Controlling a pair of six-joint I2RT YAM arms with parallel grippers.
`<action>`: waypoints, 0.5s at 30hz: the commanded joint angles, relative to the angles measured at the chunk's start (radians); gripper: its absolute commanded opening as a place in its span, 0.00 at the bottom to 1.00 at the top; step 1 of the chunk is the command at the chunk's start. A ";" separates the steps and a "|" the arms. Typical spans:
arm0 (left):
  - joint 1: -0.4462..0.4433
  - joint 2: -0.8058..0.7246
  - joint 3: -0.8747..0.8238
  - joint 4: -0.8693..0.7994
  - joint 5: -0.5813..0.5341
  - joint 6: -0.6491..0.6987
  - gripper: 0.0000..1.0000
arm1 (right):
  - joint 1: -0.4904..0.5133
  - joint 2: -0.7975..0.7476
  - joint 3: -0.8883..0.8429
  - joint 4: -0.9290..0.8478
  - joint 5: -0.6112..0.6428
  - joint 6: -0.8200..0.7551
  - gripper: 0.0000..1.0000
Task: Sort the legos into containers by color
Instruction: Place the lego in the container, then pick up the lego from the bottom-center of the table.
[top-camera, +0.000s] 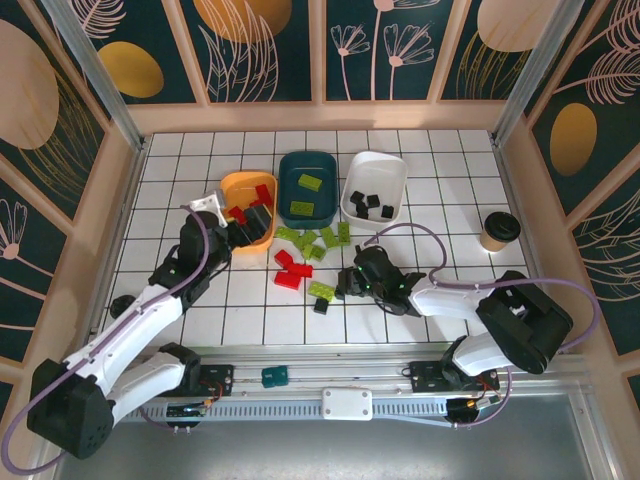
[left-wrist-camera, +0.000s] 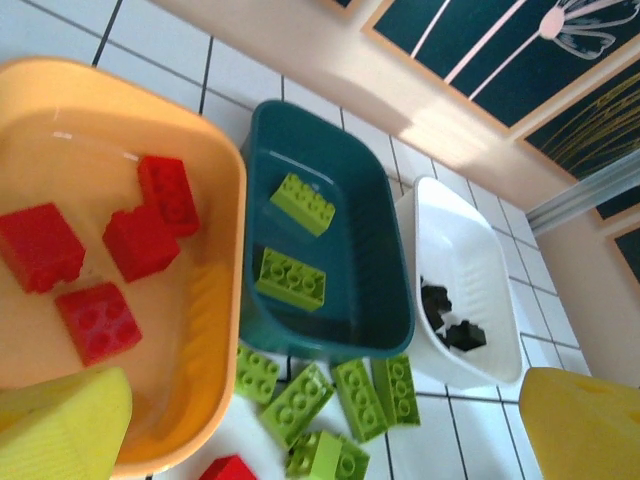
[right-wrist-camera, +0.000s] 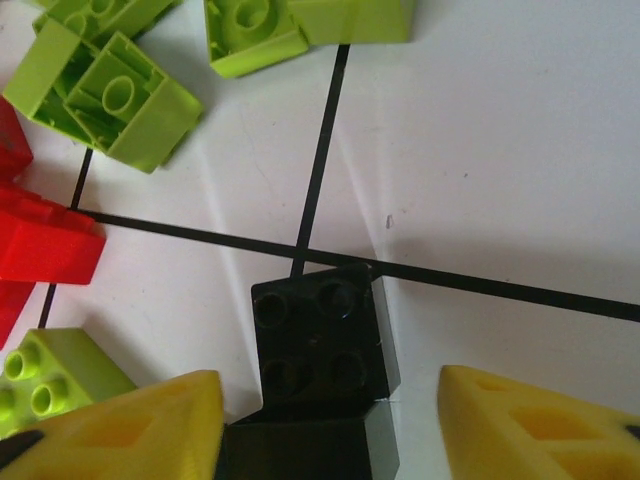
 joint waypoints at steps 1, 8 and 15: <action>-0.005 -0.050 -0.022 -0.033 0.026 -0.019 0.99 | -0.004 -0.022 -0.015 -0.022 0.085 0.042 0.52; -0.006 -0.087 -0.058 -0.047 0.037 -0.017 0.99 | -0.072 -0.144 -0.088 -0.073 0.099 0.046 0.55; -0.006 -0.079 -0.084 -0.030 0.048 -0.023 0.99 | -0.058 -0.134 -0.087 -0.043 0.036 0.023 0.66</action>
